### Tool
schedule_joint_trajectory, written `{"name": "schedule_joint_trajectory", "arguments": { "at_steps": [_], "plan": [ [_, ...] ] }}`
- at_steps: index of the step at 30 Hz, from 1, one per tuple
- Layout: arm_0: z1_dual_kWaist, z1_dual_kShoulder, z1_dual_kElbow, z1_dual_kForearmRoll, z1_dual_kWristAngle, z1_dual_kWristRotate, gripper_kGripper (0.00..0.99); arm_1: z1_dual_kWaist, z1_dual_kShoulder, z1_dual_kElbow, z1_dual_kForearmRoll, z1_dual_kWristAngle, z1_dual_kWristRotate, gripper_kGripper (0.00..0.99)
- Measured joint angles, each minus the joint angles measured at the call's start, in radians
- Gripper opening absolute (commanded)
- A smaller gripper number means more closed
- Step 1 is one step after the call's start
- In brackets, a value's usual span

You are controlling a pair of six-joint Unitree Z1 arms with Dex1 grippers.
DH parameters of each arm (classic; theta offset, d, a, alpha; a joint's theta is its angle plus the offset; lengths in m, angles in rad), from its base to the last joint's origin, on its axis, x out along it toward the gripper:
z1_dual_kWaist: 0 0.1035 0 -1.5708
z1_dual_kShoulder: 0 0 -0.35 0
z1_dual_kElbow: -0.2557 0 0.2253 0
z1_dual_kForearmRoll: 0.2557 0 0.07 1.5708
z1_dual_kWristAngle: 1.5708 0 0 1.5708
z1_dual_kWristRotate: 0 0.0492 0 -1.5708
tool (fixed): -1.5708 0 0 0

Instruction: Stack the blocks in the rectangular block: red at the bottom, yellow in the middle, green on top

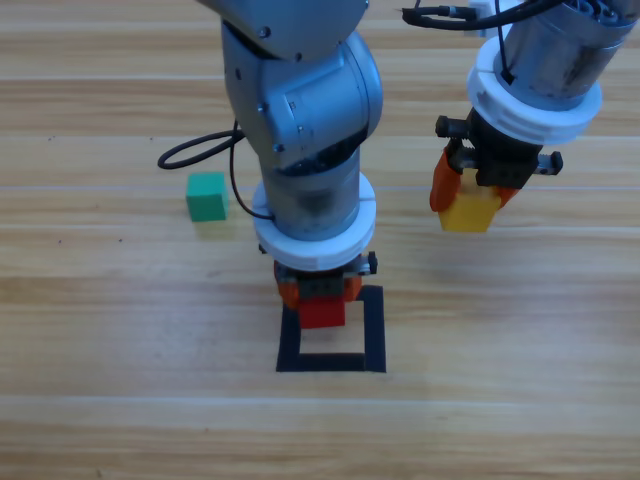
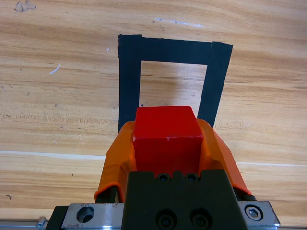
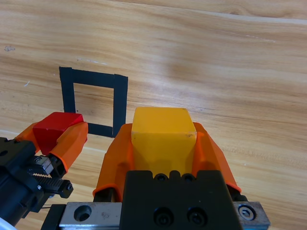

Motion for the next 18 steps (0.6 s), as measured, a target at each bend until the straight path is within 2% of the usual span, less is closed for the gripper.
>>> {"name": "schedule_joint_trajectory", "arguments": {
  "at_steps": [18],
  "plan": [
    [-0.004,0.084,-0.043,-0.004,0.000,0.046,0.063,-0.006,0.004,-0.003,0.000,0.000,-0.005,0.000]
  ]
}}
